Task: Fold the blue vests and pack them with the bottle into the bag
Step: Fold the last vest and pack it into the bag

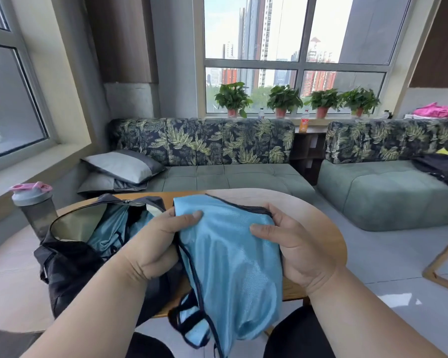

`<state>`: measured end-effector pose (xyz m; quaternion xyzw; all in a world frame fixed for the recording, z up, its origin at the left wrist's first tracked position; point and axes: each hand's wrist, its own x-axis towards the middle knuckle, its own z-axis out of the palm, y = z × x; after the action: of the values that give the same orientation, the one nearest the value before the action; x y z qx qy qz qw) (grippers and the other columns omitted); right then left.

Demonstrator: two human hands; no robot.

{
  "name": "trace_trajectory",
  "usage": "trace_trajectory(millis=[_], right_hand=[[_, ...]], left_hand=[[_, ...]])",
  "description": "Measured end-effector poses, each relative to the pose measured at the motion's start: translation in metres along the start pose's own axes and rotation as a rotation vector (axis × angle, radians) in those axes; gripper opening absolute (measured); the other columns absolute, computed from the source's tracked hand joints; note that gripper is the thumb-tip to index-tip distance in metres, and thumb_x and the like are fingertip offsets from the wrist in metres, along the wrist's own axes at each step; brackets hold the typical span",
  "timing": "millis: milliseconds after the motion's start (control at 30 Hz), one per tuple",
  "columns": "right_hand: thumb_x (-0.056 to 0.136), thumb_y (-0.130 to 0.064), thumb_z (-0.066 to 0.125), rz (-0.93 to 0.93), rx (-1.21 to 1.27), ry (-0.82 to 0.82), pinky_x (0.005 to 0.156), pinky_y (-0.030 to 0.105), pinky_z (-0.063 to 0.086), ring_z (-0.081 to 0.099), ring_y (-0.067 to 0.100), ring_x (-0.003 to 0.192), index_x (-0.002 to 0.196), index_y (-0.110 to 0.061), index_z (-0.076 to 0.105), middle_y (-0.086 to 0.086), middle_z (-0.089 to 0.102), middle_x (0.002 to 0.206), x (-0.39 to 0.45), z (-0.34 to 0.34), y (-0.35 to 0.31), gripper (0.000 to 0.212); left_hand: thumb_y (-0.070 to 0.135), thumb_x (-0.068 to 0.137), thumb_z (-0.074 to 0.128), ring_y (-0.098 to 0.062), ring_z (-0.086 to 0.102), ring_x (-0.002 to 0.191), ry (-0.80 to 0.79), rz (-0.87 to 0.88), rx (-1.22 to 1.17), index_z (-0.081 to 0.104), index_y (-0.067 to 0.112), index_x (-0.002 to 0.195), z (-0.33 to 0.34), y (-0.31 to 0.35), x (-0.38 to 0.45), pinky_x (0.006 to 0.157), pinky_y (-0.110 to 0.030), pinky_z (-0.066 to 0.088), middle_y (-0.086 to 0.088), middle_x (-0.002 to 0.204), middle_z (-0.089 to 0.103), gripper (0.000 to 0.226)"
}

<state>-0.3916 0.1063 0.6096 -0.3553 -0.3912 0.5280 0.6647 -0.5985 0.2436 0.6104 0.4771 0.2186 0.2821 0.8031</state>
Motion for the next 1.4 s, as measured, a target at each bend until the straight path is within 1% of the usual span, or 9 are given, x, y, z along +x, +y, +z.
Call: trace_trajectory(millis=[300,400,500,600,767,867,1100,1267,1400], right_hand=[[0.081,-0.002,0.078,-0.021,-0.231,0.069,0.1,0.057,0.054,0.068,0.039,0.105,0.12,0.006,0.059,0.035,0.066,0.124,0.006,-0.005,0.009,0.044],[0.078,-0.004,0.078,-0.065,-0.245,0.127,0.094,0.05,0.056,0.068,0.035,0.1,0.11,-0.002,0.064,0.024,0.071,0.112,0.008,-0.006,0.007,0.035],[0.081,0.002,0.078,-0.085,-0.112,0.138,0.089,0.047,0.059,0.07,0.033,0.099,0.118,-0.009,0.062,0.019,0.073,0.115,0.009,-0.005,0.006,0.042],[0.089,-0.006,0.07,0.032,0.009,0.175,0.084,0.042,0.063,0.073,0.032,0.101,0.131,-0.011,0.065,0.018,0.074,0.122,0.008,-0.002,0.008,0.043],[0.095,-0.024,0.07,0.357,0.155,0.123,0.103,0.044,0.054,0.072,0.031,0.113,0.12,-0.007,0.078,0.019,0.071,0.13,-0.002,-0.003,0.033,0.032],[0.095,-0.028,0.073,0.311,0.207,0.006,0.123,0.054,0.035,0.05,0.04,0.142,0.144,-0.003,0.06,0.023,0.055,0.151,-0.002,-0.005,0.036,0.058],[0.087,-0.025,0.081,0.316,0.149,-0.061,0.102,0.048,0.054,0.069,0.034,0.117,0.134,-0.003,0.069,0.02,0.069,0.131,-0.003,-0.003,0.036,0.054],[0.09,-0.022,0.075,0.21,0.067,0.077,0.113,0.055,0.047,0.063,0.042,0.129,0.131,0.001,0.07,0.026,0.064,0.139,0.004,-0.013,0.03,0.047],[0.094,-0.018,0.07,0.144,-0.011,0.077,0.109,0.054,0.05,0.062,0.043,0.129,0.133,-0.001,0.068,0.026,0.064,0.139,0.005,-0.014,0.02,0.043]], left_hand=[[0.012,0.097,0.068,-0.037,0.071,0.118,0.099,-0.073,0.229,0.071,0.001,0.127,0.003,-0.017,-0.002,0.107,-0.05,0.054,-0.02,0.128,0.073,0.032],[0.013,0.098,0.067,-0.034,0.075,0.109,0.212,0.003,0.159,0.073,0.004,0.123,0.005,-0.012,0.001,0.1,-0.047,0.059,-0.018,0.123,0.075,0.027],[0.012,0.102,0.062,-0.034,0.075,0.107,0.235,0.075,0.057,0.07,0.002,0.125,0.012,-0.004,0.0,0.089,-0.043,0.064,-0.018,0.12,0.076,0.026],[0.012,0.104,0.061,-0.035,0.075,0.104,0.244,0.113,0.003,0.065,-0.001,0.129,0.019,0.0,-0.003,0.082,-0.042,0.066,-0.021,0.121,0.075,0.029],[0.016,0.104,0.06,-0.035,0.073,0.096,0.227,0.1,0.035,0.063,-0.008,0.13,0.025,0.0,-0.007,0.08,-0.043,0.065,-0.028,0.123,0.071,0.035],[0.015,0.104,0.061,-0.032,0.074,0.09,0.233,0.128,0.032,0.064,-0.009,0.126,0.026,-0.001,-0.008,0.078,-0.042,0.066,-0.023,0.11,0.075,0.032],[0.013,0.105,0.059,-0.029,0.077,0.09,0.203,0.178,0.034,0.069,-0.002,0.116,0.035,-0.002,-0.009,0.073,-0.038,0.064,-0.019,0.106,0.077,0.021],[0.012,0.105,0.059,-0.033,0.076,0.098,0.214,0.201,0.058,0.065,-0.003,0.126,0.03,-0.004,-0.008,0.076,-0.039,0.064,-0.023,0.118,0.075,0.026],[0.01,0.104,0.06,-0.031,0.077,0.097,0.238,0.195,0.12,0.065,0.0,0.125,0.024,0.0,-0.005,0.077,-0.038,0.065,-0.02,0.114,0.077,0.024]])
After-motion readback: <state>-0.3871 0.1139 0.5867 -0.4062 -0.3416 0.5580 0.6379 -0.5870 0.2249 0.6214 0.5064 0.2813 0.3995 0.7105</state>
